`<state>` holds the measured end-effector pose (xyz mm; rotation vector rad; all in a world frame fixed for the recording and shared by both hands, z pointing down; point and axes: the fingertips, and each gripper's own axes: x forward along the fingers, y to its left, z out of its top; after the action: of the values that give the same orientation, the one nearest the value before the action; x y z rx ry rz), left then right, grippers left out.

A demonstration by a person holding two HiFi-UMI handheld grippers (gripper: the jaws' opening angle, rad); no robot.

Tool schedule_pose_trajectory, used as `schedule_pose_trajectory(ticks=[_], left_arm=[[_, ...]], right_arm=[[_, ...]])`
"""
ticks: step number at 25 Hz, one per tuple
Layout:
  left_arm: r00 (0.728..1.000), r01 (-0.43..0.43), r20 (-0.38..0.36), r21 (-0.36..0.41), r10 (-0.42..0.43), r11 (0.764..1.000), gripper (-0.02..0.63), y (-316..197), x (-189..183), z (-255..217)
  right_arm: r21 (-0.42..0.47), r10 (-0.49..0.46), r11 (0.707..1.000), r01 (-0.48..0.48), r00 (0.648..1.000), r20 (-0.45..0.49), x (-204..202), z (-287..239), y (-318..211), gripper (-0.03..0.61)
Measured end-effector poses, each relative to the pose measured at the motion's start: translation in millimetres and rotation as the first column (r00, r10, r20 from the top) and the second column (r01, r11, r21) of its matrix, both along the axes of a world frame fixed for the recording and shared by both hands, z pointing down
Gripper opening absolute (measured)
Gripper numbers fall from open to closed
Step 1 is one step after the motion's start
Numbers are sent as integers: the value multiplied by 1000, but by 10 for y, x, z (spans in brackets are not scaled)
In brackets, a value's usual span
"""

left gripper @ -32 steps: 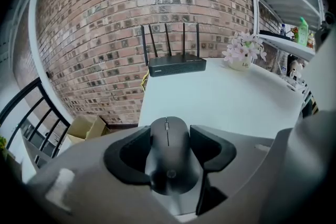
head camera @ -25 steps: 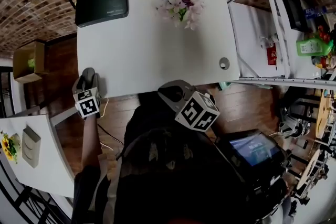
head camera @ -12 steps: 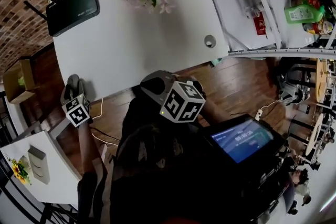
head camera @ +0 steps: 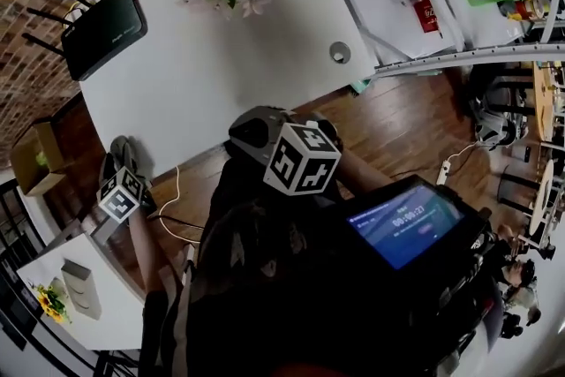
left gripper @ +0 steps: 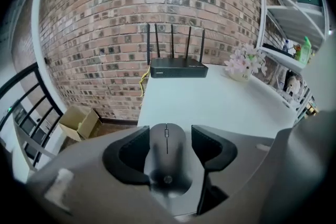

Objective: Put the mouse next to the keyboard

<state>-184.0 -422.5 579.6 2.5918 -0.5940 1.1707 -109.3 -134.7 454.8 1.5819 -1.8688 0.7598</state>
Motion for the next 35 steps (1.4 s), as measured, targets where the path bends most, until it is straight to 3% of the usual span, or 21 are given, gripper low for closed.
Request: schedule_pose_trajectory(ticks=[6,10,13,18,22,28,35], left_arm=[[999,-43,7,3,43,999,276,35,127,64],[999,-28,47,-8,28,1000,278,-1,-114,112],[999,-26,36,-11,26,1000,276,37,-141,196],[994,-68,91,73,61,995,272,-9,-176,317],[996,-75,63,104,69,992,270,-62,-143,336],[999,-48,2,85,48,995,270,-168,-80,301],[999,-47,1,90,47,995,270,-172,-66,282]], right_arm=[[36,58,998,-58,998,8,163,-7,178,6],[62,-33,998,33,999,5,101,-12,-112,6],[56,-50,997,50,999,-4,61,-21,-163,6],[39,-61,997,62,998,-16,-17,-11,-197,5],[33,-48,998,48,999,-24,-31,-32,-230,6],[-3,-24,1000,24,999,-39,-88,-14,-232,6],[-28,-54,998,53,998,-34,-168,26,-281,6]])
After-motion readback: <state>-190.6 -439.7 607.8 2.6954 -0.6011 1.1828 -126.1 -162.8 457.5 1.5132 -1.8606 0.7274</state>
